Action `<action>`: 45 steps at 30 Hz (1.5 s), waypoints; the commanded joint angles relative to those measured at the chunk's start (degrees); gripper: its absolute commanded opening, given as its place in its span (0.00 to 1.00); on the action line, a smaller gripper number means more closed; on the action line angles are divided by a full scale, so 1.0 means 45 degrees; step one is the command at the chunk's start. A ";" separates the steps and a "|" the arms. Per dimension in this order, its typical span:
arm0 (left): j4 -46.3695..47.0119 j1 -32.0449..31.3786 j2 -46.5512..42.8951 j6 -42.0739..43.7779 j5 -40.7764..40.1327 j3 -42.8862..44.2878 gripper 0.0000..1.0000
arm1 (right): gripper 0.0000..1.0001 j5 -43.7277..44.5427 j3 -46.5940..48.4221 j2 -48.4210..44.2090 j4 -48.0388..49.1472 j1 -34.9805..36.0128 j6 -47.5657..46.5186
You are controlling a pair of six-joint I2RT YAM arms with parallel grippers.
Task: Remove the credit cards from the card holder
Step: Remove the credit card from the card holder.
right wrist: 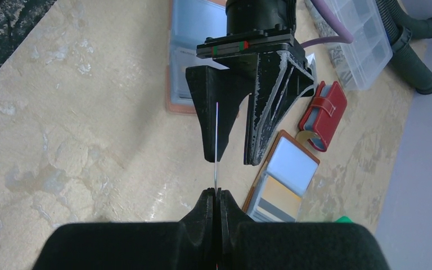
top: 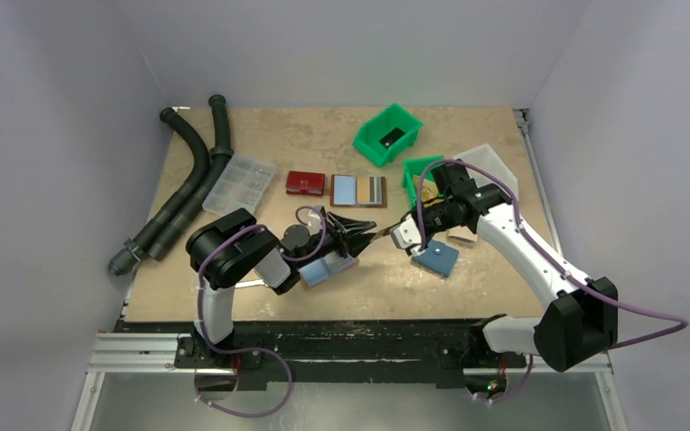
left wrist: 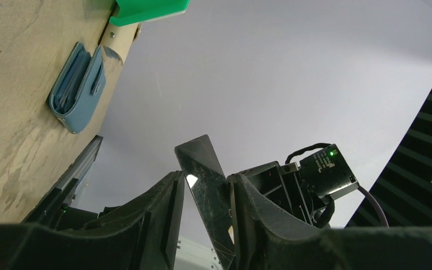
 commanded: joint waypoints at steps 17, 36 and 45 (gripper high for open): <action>0.4109 -0.0048 -0.0387 0.0005 0.0520 0.0219 0.00 | 0.10 -0.0189 -0.1089 -0.0269 0.0610 0.0390 -0.0033; -0.0743 0.1480 -0.2989 1.0073 0.2956 -0.0858 0.00 | 0.99 -0.4554 -0.1138 -0.1314 0.3414 -0.1533 1.1617; -1.1240 0.0318 -0.7816 1.9266 0.0674 0.0965 0.00 | 0.98 -0.5688 -0.1158 0.0186 0.5520 -0.1778 1.5842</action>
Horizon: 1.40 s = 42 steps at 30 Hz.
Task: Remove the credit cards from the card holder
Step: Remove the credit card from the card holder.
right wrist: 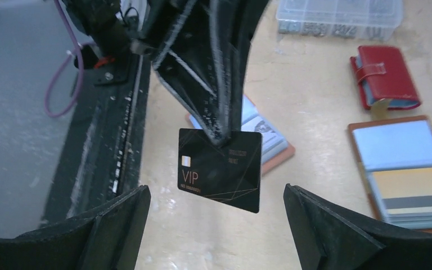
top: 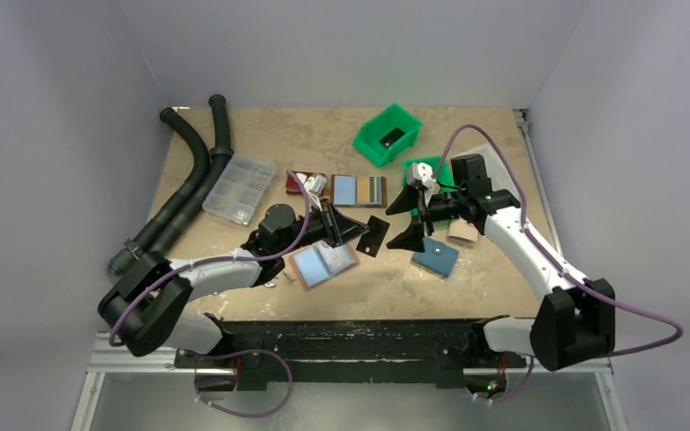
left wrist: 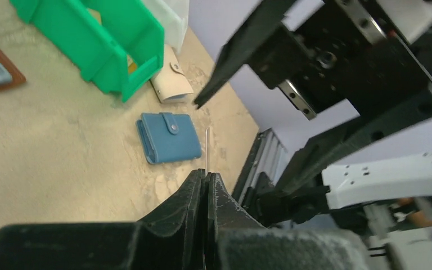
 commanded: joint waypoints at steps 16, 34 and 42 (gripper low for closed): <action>-0.3869 -0.0332 -0.1312 0.6002 0.0163 0.1044 0.00 | 0.78 -0.0880 -0.0086 0.1478 0.1668 0.0380 0.3391; -0.3454 -0.0547 -0.1264 0.5843 0.0676 0.1082 0.00 | 0.59 0.0615 0.0585 0.2724 0.0256 0.1679 0.1788; -0.3635 -0.0566 -0.1243 0.5858 0.0822 0.1096 0.00 | 0.80 0.0495 0.0942 0.2739 -0.0491 0.1652 0.0677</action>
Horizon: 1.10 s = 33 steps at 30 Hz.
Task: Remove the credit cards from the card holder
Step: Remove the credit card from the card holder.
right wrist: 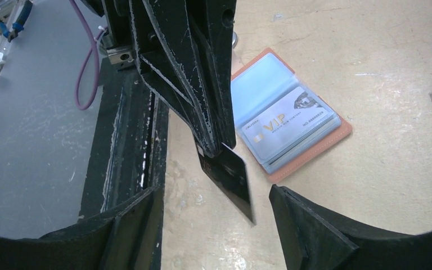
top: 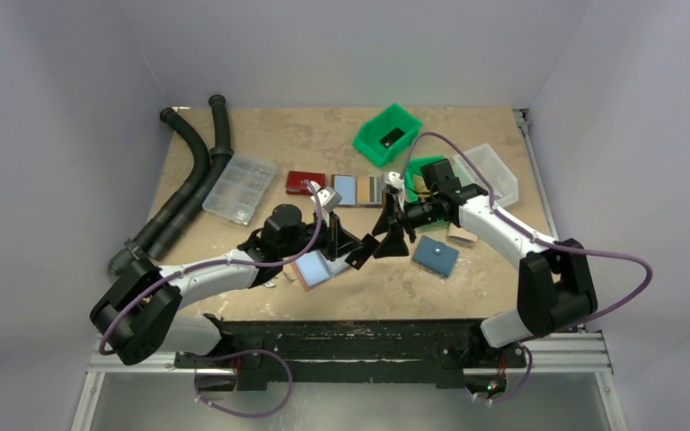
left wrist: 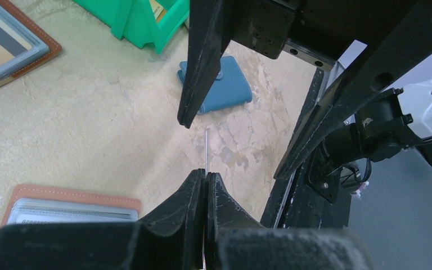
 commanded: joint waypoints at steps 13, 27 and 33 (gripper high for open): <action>0.1111 -0.0096 0.0053 -0.0062 0.0494 0.0595 0.00 | 0.53 -0.0315 0.0513 0.0290 -0.0376 0.0129 -0.0754; -0.3046 0.0226 -0.0701 0.0117 -0.2332 0.1835 0.47 | 0.00 0.0176 0.1835 0.0570 -0.2201 -0.0132 -0.2040; -0.4088 0.2460 -0.1792 -0.0491 -0.0666 0.2028 0.72 | 0.00 0.1734 0.2936 0.0480 -0.1352 -0.1931 -0.0603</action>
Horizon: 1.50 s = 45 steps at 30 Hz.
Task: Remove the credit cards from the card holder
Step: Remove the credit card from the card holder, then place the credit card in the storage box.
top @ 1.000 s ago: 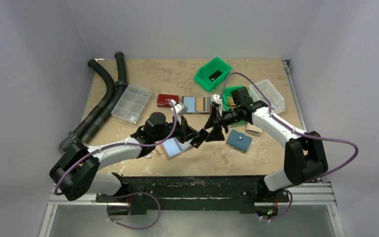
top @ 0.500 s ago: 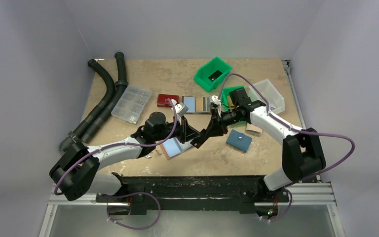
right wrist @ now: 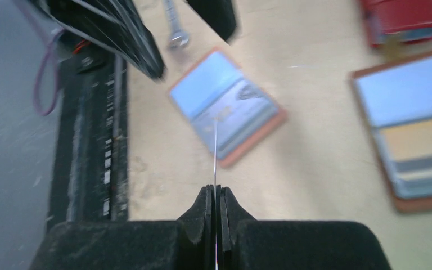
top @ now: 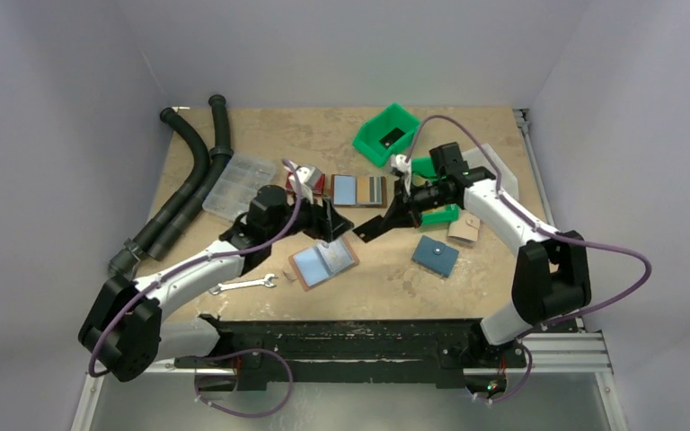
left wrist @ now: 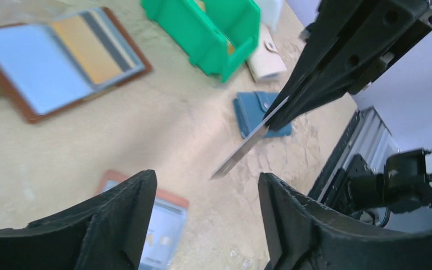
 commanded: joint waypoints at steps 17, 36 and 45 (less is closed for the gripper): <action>-0.7353 0.1965 -0.2075 0.3999 -0.3754 0.2606 0.92 | 0.00 0.6949 1.3719 0.6368 -0.1642 -0.2331 0.3050; -0.7420 0.2538 -0.3313 0.4459 -0.4961 0.1655 0.93 | 0.00 0.8888 1.5791 0.9648 -0.0473 -0.1210 0.3383; -0.6409 0.3136 -0.3896 0.4237 -0.3690 0.0684 0.92 | 0.00 0.9372 1.5824 1.0225 -0.0373 -0.0936 0.3193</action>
